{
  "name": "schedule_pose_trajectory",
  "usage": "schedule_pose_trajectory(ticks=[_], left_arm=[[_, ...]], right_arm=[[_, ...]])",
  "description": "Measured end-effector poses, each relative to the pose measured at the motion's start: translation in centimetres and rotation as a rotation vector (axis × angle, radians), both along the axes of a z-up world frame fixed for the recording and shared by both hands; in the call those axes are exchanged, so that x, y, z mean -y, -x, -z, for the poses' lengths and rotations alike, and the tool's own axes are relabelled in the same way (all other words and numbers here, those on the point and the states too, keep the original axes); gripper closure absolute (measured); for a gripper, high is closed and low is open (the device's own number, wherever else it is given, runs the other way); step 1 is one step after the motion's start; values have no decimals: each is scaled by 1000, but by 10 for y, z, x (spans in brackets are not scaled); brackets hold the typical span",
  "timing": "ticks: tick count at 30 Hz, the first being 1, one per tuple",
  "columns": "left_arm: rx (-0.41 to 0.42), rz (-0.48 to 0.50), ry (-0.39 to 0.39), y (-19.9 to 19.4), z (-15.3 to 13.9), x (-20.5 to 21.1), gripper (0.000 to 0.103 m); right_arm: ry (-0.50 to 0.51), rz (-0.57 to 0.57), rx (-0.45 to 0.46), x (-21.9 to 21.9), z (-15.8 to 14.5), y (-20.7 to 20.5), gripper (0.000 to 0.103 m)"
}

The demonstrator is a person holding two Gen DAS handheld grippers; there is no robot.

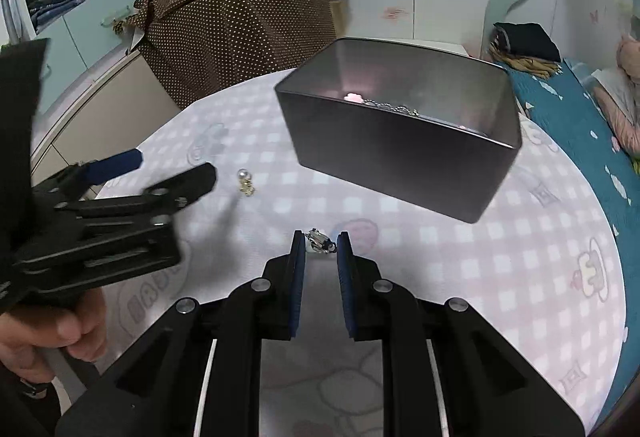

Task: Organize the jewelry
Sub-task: 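Carry the pearl earring with the right gripper over the grey box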

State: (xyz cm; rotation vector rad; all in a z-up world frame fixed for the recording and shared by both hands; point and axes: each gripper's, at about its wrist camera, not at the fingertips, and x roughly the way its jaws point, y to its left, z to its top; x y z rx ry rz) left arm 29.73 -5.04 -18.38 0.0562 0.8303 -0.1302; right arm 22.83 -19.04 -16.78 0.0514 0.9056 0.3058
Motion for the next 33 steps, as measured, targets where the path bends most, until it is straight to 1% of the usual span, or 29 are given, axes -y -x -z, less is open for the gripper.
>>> schedule_pose_trajectory(ticks=[2,9,10,11,13,14,15,16,17,18,21,26,30,33], left_arm=[[-10,2,-3,-3,4,5,5],[-52,-3,-49,-16,19,21,6],[-61,-2,-50,-17,22,22,13],[-82,8,-45,-19,26,24,23],[-80,19,-19,-19,26,24,42],[-77,30,-22,-18,25,26,49],[-78,46,-23,-18,23,28,63],[-81,56,-21,-17,22,29,79],[-84,63,-20,-17,21,29,88],[-89,72,-13,-16,20,29,92],[-98,81,20,-12,15,24,92],[-54,83,20,3,-2,18,92],[-7,87,36,14,-27,13,92],[33,104,55,16,-49,15,92]], right_arm=[[-7,5,-2,4,1,-2,88],[-27,17,4,15,2,-3,88],[-29,17,5,17,2,-4,88],[-30,18,7,18,1,-4,88],[-33,20,9,21,0,-5,88],[-34,21,9,22,0,-5,88],[-36,23,10,23,-1,-5,88],[-38,23,11,24,-1,-5,88],[-42,23,12,25,-2,-5,88],[-43,23,14,25,-3,-5,88],[-46,20,22,26,-6,-4,88],[-46,11,41,28,-14,0,88],[-43,0,69,27,-27,2,88],[-37,-11,105,25,-43,1,88]])
